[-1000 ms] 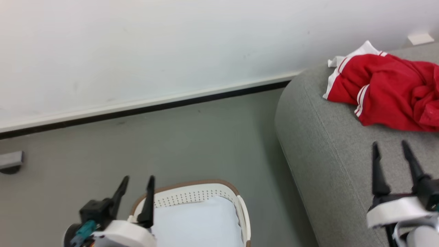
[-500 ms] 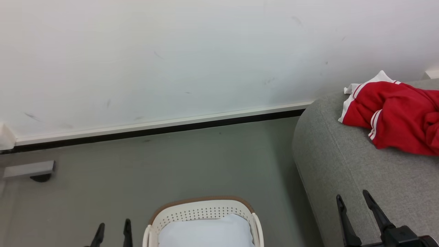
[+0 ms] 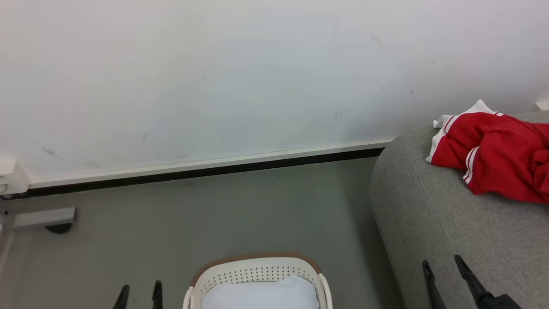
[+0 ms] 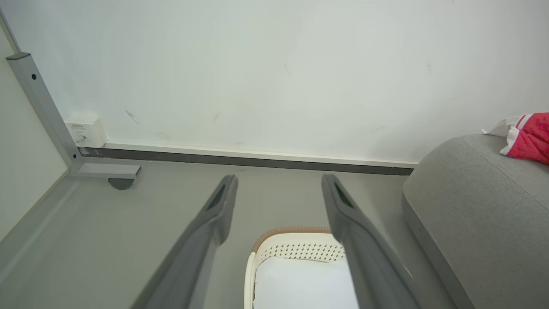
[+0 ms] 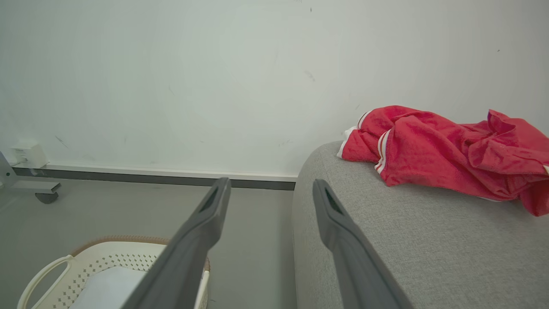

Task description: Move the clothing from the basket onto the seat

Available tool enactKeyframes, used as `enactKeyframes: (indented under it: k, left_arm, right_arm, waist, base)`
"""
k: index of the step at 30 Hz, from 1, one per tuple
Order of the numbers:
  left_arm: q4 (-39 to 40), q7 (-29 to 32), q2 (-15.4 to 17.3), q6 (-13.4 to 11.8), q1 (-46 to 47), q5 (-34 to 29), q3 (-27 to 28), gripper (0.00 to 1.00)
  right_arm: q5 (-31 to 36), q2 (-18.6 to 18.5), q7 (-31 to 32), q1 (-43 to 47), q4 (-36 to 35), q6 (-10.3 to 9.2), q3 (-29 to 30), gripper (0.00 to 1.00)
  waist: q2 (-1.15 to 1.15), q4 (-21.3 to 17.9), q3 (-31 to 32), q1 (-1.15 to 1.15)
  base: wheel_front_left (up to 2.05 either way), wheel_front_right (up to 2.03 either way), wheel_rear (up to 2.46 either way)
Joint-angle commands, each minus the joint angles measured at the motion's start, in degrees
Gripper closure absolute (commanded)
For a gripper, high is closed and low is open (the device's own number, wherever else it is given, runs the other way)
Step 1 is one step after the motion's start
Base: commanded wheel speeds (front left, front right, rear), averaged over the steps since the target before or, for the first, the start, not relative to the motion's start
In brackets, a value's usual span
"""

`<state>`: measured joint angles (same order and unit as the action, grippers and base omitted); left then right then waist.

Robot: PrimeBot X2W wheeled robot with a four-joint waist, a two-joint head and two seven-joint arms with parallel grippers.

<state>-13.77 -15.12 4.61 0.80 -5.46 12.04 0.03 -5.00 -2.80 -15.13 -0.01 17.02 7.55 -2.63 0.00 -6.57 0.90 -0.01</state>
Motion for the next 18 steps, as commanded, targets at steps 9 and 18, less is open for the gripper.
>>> enactKeyframes:
  k: [9,18]
  left_arm:
    - [-0.39,-0.03,-1.03,0.88,-0.40,-2.48,1.81,0.00]
    - [-3.21,1.19,-1.91,1.30,0.39,0.74,2.27,1.00]
  right_arm:
    - [0.54,-0.20,-0.02,-0.26,0.96,-0.13,-0.16,0.00]
    - [-2.84,0.28,0.57,0.68,2.47,0.01,-0.42,1.00]
  waist:
    - [0.00,0.62,0.22,0.01]
    - [0.00,0.98,0.27,0.01]
  base:
    - [0.00,0.00,0.00]
    - [0.00,0.00,0.00]
